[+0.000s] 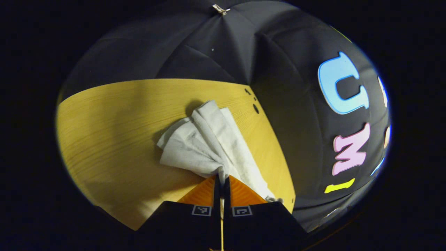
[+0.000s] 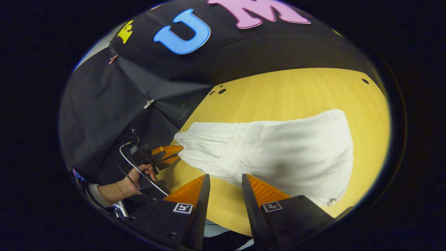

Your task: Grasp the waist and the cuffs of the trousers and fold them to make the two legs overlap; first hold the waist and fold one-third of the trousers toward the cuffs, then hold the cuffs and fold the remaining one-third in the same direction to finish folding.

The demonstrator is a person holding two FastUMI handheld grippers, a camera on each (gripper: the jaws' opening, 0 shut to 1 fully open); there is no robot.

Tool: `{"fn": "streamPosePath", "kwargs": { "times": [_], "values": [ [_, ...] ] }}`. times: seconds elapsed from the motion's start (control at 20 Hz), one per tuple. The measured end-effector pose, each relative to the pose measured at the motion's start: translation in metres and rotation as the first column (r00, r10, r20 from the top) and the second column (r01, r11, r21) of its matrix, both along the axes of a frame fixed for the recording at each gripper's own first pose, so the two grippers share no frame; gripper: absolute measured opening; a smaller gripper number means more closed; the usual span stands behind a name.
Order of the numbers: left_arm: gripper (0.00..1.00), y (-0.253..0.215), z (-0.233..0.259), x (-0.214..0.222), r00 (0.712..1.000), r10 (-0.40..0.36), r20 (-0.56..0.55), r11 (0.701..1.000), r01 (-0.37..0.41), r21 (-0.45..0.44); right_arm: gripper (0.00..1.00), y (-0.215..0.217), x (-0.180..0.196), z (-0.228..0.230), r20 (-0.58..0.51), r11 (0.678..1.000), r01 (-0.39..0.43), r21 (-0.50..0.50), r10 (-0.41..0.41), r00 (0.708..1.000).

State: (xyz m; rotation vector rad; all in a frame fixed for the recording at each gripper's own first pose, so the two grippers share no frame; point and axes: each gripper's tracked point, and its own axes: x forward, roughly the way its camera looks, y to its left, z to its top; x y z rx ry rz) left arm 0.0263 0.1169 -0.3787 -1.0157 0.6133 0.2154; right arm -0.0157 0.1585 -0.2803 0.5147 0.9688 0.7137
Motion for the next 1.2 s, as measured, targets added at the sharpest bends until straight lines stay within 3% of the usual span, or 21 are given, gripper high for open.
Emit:
{"fn": "streamPosePath", "kwargs": {
  "times": [0.2,0.4,0.55,0.75,0.9,1.2],
  "values": [
    [0.07,-0.019,0.036,0.018,0.996,-0.053,0.068,0.998,0.052,0.023,0.57,-0.090,-0.005,-0.010,-0.025,0.981,0.191,-0.046,-0.192,0.981],
    [0.07,-0.051,0.083,0.048,0.978,-0.135,0.161,0.989,0.122,0.085,0.57,-0.174,-0.017,-0.015,-0.047,0.930,0.362,-0.070,-0.366,0.930],
    [0.06,-0.090,0.114,0.066,0.952,-0.200,0.232,0.977,0.176,0.118,0.57,-0.234,-0.028,-0.010,-0.037,0.893,0.438,-0.103,-0.444,0.895],
    [0.06,-0.154,0.130,0.076,0.915,-0.316,0.249,0.944,0.279,0.174,0.57,-0.275,-0.041,-0.004,-0.026,0.859,0.500,-0.107,-0.505,0.863],
    [0.05,-0.204,0.144,0.077,0.872,-0.411,0.264,0.904,0.353,0.243,0.57,-0.297,-0.050,-0.007,-0.023,0.845,0.523,-0.115,-0.529,0.849],
    [0.05,-0.305,0.130,0.050,0.766,-0.613,0.195,0.774,0.533,0.342,0.57,-0.329,-0.055,-0.013,-0.038,0.820,0.561,-0.111,-0.568,0.822]
  ]
}}
